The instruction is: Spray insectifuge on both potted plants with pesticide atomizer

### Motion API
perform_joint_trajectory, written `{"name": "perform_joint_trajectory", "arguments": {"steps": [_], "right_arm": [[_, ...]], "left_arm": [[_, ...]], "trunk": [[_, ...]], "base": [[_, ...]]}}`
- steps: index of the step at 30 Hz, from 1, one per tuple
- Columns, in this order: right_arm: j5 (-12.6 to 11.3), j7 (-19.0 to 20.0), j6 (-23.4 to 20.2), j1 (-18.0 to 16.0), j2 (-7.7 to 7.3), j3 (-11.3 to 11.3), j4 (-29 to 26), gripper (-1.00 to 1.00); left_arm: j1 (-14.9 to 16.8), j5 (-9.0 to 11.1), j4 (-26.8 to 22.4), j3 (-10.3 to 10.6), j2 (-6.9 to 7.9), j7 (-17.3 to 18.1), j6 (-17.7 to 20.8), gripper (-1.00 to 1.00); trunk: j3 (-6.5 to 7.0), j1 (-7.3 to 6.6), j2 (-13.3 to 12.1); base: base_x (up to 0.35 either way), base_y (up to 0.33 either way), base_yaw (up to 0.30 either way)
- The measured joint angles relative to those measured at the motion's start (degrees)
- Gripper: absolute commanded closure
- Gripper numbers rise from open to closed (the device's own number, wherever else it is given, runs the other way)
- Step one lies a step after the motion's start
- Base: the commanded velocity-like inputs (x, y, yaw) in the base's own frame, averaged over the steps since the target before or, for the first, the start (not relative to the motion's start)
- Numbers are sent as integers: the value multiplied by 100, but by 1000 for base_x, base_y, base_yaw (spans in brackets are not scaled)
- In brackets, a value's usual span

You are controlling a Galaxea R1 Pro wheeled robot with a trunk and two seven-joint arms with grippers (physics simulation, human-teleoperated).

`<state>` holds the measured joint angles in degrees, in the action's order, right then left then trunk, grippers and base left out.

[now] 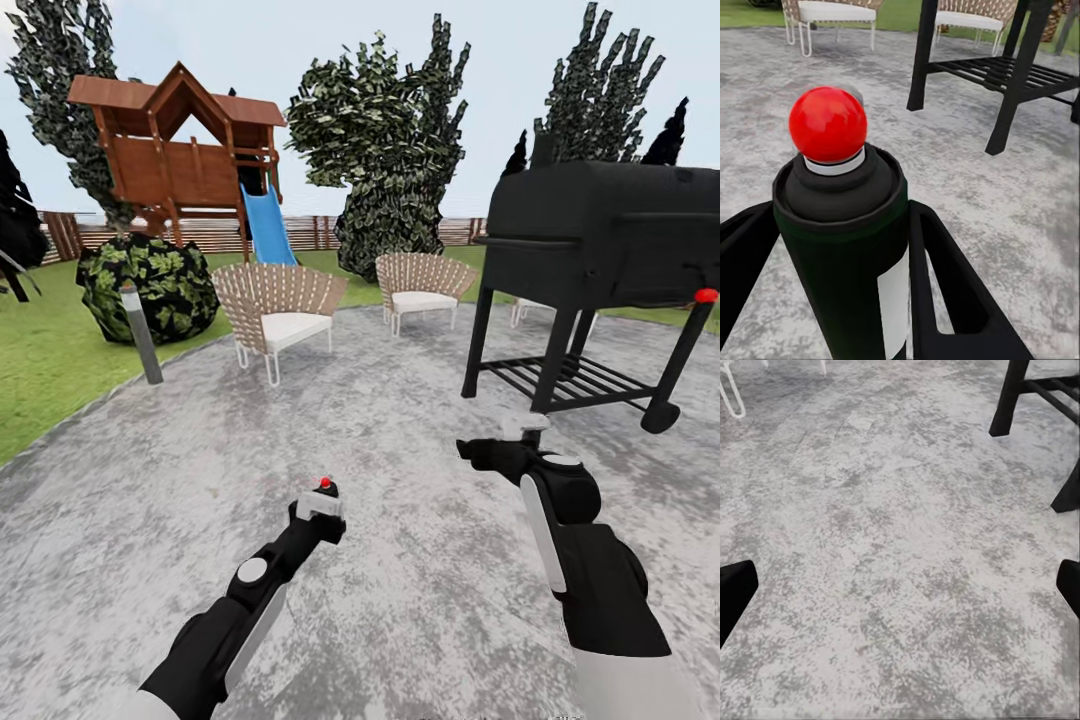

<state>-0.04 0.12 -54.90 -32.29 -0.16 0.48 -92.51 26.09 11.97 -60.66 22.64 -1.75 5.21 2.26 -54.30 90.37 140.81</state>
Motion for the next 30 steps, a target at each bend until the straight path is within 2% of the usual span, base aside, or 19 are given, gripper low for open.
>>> {"name": "perform_joint_trajectory", "arguments": {"steps": [3,8,18,23,25,26,28,30], "right_arm": [[0,-1,3,0,6,0,0,-100],[1,-2,3,-1,10,1,0,-100],[0,-10,10,15,15,8,0,-100],[11,-18,16,55,-28,-23,1,-100],[12,-19,15,61,-40,-49,1,-100],[33,-8,11,70,-123,-193,1,-100],[25,4,9,79,-266,-295,1,-100],[19,14,2,102,-433,-356,1,-100]], "left_arm": [[0,8,1,-12,-7,52,66,100],[10,9,2,-17,-17,61,457,100],[30,-10,81,-61,24,-30,549,100],[45,-38,262,-292,-37,-393,585,100],[44,-58,282,-321,-70,-515,595,100],[45,-81,300,-351,-91,-699,609,100],[34,-71,288,-356,-111,-789,610,100],[-5,-30,310,-200,-178,-835,582,100]], "trunk": [[-6,0,0],[-17,0,0],[-40,0,0],[-52,0,0],[-56,0,0],[-59,0,0],[-64,0,0],[-69,0,0]], "base": [[0,0,-275],[0,0,-275],[0,0,-275],[0,0,-275],[0,0,-275],[0,0,-275],[0,0,-275],[0,0,-275]]}}
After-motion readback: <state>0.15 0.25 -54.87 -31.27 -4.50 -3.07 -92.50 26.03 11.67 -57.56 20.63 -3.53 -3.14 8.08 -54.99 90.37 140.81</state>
